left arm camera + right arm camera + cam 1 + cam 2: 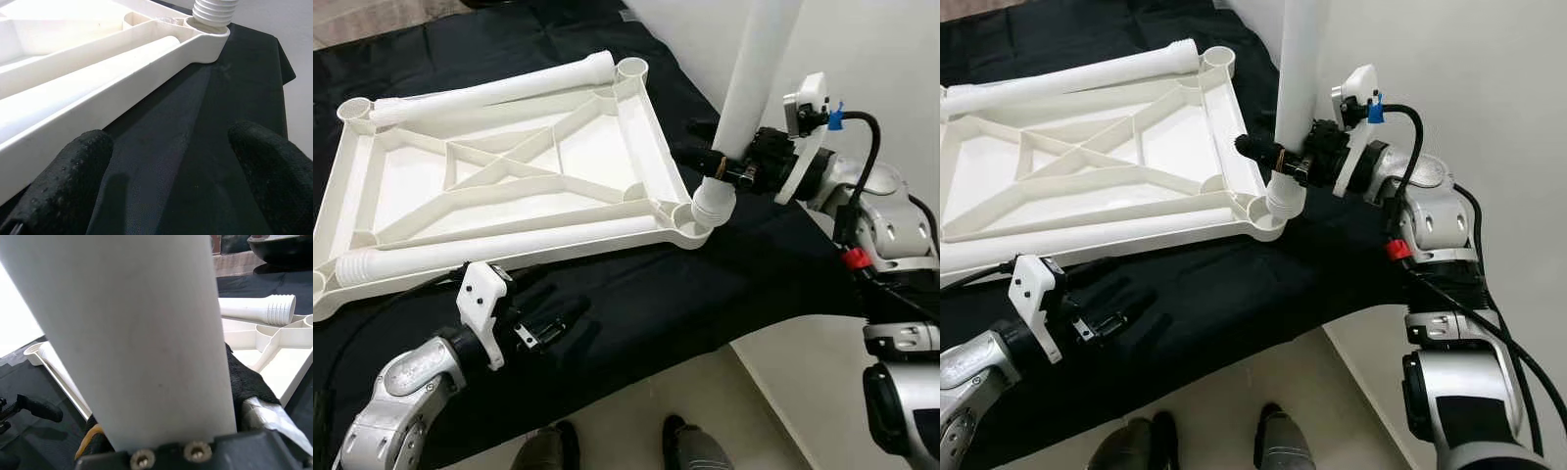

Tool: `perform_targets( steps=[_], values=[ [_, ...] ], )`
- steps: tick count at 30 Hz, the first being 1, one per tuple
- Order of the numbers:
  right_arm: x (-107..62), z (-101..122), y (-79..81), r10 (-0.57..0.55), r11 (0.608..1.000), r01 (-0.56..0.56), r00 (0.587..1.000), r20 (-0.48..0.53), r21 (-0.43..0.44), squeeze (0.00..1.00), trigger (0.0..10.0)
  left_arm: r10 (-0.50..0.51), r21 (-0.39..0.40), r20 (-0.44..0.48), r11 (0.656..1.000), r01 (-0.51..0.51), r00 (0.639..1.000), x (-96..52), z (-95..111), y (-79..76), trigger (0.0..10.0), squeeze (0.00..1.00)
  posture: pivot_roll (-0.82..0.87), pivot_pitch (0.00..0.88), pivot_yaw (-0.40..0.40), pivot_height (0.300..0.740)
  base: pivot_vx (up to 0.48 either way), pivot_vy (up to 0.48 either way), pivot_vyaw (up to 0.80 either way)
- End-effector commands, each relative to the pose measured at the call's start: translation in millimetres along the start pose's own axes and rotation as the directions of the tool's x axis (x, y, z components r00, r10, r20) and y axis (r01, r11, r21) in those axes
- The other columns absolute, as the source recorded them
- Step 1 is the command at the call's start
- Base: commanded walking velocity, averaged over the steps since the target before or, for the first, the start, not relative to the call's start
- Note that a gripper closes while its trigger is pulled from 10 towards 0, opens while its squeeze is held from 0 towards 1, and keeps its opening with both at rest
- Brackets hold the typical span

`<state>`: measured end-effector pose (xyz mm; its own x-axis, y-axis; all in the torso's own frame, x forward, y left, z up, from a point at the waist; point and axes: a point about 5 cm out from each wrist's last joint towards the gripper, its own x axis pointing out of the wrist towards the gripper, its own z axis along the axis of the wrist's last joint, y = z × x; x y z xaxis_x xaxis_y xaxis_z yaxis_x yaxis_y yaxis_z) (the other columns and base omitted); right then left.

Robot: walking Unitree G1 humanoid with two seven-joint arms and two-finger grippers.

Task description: Building children table

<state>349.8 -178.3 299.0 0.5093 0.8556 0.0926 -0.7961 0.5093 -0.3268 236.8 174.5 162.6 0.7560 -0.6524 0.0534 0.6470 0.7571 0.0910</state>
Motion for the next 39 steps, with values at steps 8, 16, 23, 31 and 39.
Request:
perform_targets(
  steps=[8,16,23,31,39],
  values=[
    [10.3,-4.7,4.7,0.129,0.988,-0.132,0.991,0.048,0.081,0.00,10.0,-0.021,0.039,-0.024,0.999,0.022,0.999,-5.7,-0.6,-0.8,10.0,0.00,0.01,0.369,0.014,0.740,0.000,0.000,0.00],
    [15.3,-1.0,-1.3,0.196,0.978,-0.196,0.981,0.013,0.071,0.00,10.0,-0.026,0.073,-0.025,0.997,0.028,0.999,-6.5,1.3,-1.1,10.0,0.00,0.01,0.378,0.015,0.740,0.000,0.000,0.00],
    [15.0,-0.9,-1.1,0.217,0.973,-0.217,0.976,0.010,0.073,0.00,10.0,-0.018,0.088,-0.022,0.996,0.020,1.000,-5.9,1.9,-1.0,10.0,0.00,0.01,0.379,0.012,0.740,0.000,0.000,0.00],
    [7.8,-2.2,-3.9,0.232,0.970,-0.231,0.973,0.000,0.076,0.00,10.0,-0.014,0.095,-0.018,0.995,0.015,1.000,-5.1,2.1,-0.5,10.0,0.00,0.01,0.378,0.010,0.740,0.000,0.000,0.00],
    [4.5,-4.1,-2.2,0.263,0.961,-0.261,0.965,-0.007,0.086,0.00,10.0,-0.009,0.103,-0.015,0.995,0.011,1.000,-4.6,2.2,0.4,10.0,0.00,0.01,0.376,0.011,0.740,0.000,0.000,0.00]
  ],
)
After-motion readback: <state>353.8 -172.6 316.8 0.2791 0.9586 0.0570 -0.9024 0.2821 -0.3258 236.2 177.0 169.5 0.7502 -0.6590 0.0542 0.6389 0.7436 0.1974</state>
